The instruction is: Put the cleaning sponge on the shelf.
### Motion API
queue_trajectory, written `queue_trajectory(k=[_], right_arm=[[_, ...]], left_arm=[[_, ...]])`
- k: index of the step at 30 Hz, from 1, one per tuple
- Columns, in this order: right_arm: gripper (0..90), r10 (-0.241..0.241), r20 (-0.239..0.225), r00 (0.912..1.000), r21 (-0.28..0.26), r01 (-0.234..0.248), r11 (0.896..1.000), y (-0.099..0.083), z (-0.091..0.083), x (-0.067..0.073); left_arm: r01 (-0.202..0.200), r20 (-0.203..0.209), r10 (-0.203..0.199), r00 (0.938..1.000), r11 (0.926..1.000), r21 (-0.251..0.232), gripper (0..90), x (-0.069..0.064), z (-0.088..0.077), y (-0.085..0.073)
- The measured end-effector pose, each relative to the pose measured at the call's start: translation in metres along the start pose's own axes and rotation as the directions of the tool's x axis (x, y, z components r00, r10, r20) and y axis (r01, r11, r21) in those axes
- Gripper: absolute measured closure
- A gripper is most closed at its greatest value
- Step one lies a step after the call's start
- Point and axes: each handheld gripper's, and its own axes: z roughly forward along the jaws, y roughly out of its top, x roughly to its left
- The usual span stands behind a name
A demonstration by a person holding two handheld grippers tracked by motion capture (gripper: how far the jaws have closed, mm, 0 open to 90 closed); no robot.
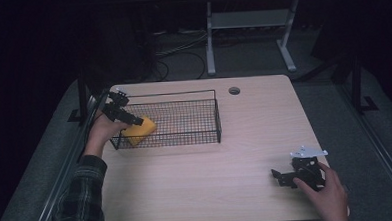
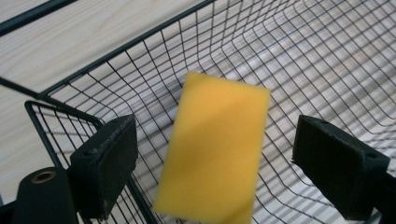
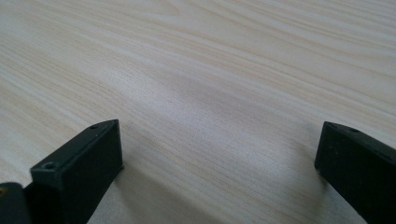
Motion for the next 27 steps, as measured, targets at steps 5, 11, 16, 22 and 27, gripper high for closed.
queue_trajectory(k=[5,11,16,22,27], right_arm=[[0.1,0.000,0.000,1.0000,0.000,0.000,1.000,0.000,0.000,0.000],[0.1,0.000,0.000,1.0000,0.000,0.000,1.000,0.000,0.000,0.000],[0.1,0.000,0.000,1.0000,0.000,0.000,1.000,0.000,0.000,0.000],[0.1,0.000,0.000,1.0000,0.000,0.000,1.000,0.000,0.000,0.000],[0.1,0.001,0.000,1.0000,0.000,-0.001,1.000,0.000,0.000,0.000]], left_arm=[[-0.004,0.003,0.004,1.0000,0.9997,-0.023,13.9,-0.007,-0.011,-0.009],[-0.016,0.003,0.016,0.9999,0.9984,-0.053,13.9,-0.017,-0.023,-0.019],[-0.033,-0.001,0.033,0.9995,0.9961,-0.082,14.0,-0.031,-0.036,-0.037],[-0.032,-0.007,0.031,0.9995,0.9931,-0.113,14.0,-0.046,-0.043,-0.061],[-0.037,-0.015,0.035,0.9993,0.9908,-0.130,14.0,-0.058,-0.046,-0.079]])
